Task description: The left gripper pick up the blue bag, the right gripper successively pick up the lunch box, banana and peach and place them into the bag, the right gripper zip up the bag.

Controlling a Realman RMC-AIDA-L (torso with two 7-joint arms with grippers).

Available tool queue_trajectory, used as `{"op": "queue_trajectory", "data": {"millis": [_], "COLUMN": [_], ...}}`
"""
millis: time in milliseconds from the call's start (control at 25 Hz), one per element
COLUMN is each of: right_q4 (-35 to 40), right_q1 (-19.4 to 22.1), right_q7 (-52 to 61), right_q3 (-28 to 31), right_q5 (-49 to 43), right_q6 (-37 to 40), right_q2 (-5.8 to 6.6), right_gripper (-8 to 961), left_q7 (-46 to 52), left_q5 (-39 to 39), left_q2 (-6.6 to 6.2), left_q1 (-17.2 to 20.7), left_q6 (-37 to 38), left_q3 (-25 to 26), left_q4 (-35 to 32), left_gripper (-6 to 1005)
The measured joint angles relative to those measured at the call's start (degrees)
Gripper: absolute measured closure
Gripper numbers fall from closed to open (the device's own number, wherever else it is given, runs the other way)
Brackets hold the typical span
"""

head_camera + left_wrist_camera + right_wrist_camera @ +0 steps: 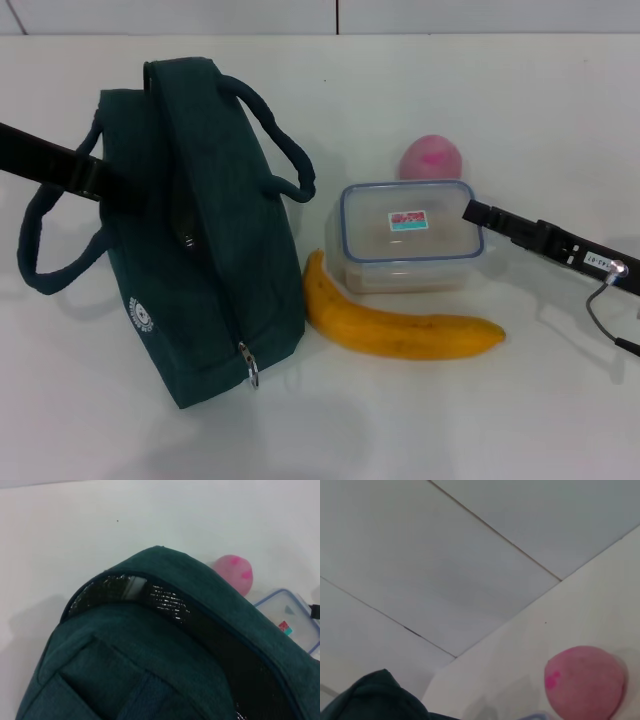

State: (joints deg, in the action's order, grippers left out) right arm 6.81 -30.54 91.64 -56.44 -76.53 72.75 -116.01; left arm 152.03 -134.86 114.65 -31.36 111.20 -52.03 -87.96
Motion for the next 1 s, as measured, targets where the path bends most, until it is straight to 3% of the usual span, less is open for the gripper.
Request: {"op": "queue_trajectory", "data": {"millis": [1000], "right_q4": [-0.14], "right_q1": [0.06], "right_q7": [8.6], "right_q3": [0.02], "right_q5": [0.06], "right_q6": [5.39], "right_q2": [0.15], "right_gripper": [122], "left_q7": [-2.46], "left_q5": [0.03], "left_q2": [1.18], "left_q1": [1.13], "left_q6": [-1.69], "left_q3": [2.32], "left_q4": [1.73], "left_gripper": [958]}}
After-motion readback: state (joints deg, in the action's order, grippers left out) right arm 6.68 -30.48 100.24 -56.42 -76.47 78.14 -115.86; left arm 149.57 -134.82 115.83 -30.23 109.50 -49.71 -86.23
